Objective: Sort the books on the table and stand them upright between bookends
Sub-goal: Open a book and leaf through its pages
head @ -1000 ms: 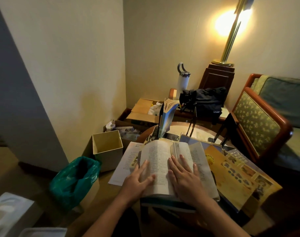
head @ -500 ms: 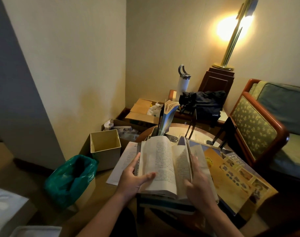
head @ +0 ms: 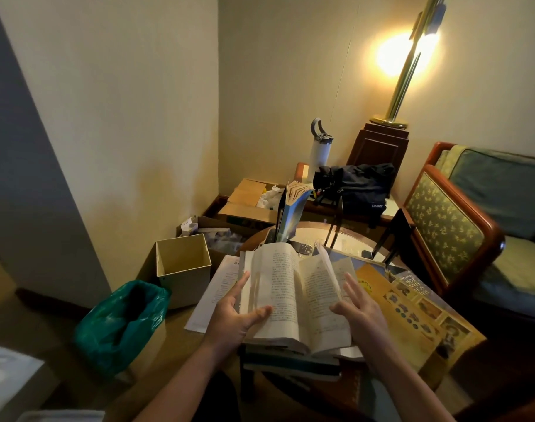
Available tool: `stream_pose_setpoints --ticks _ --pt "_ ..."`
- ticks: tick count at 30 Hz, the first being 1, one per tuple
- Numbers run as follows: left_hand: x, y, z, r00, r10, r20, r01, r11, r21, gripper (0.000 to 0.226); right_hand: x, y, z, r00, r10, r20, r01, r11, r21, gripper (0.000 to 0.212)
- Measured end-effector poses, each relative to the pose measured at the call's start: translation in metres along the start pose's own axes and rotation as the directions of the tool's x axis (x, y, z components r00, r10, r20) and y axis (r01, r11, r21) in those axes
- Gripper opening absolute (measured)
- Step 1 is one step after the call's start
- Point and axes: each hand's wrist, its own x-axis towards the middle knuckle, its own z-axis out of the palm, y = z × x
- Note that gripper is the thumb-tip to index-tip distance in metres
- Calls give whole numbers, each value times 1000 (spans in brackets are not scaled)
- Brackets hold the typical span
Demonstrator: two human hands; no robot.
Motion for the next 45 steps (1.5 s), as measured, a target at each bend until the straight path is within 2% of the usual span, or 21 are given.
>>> stream_pose_setpoints --ticks 2,3,6,8,12,14,16,19,21,24,28,33,35,37,38,40,43,45 --pt "0 -1 -2 1000 -1 13 0 1000 2 81 -1 -5 -1 999 11 34 -15 993 115 96" --pt "1 -1 -2 1000 -1 21 1 1000 -6 80 -2 -9 1 999 2 43 -7 994 113 99" --pt "3 -1 -2 999 9 37 -7 999 -53 71 -6 -18 13 992 -59 109 61 998 -17 101" --pt "3 1 -1 999 19 45 -14 995 -101 64 -12 -27 25 980 -116 164 141 978 -151 91" --pt "3 6 1 999 31 30 -27 992 -122 55 -12 -24 47 956 -141 258 234 896 -377 93" --pt "3 8 2 1000 21 23 -17 991 -135 52 -12 -21 56 950 -125 288 244 870 -428 94" --pt "4 8 2 999 18 27 -14 992 -128 58 -12 -19 62 951 -112 288 235 867 -440 89" --pt "4 5 5 999 29 44 -26 997 -78 71 -7 -11 67 938 -117 327 269 841 -469 67" --pt "5 1 5 998 33 57 -32 999 -26 82 -3 -3 70 922 -109 372 314 773 -551 56" --pt "7 -8 1 996 12 84 -17 998 57 94 5 5 68 906 -136 400 393 621 -678 51" --pt "9 -11 -4 991 -34 126 24 996 83 92 17 14 59 924 -102 368 368 495 -787 57" --pt "12 -8 -1 971 -101 215 82 992 96 94 33 23 52 967 -76 245 248 517 -819 59" --pt "8 -8 2 978 -109 175 77 980 184 94 32 28 50 971 -83 223 234 515 -824 58" --pt "7 -10 7 993 -95 65 60 910 411 91 30 32 50 973 -94 209 227 524 -821 58" --pt "7 -11 9 997 -72 17 50 833 551 88 30 34 50 974 -96 206 225 531 -817 58" --pt "7 -15 13 999 35 32 -47 688 724 74 31 37 52 972 -106 211 235 528 -816 60" --pt "12 -17 22 970 140 200 -244 601 761 54 31 40 53 968 -139 211 253 521 -815 60" --pt "19 -18 29 961 128 245 -274 564 779 54 31 42 52 966 -146 212 258 527 -810 60"
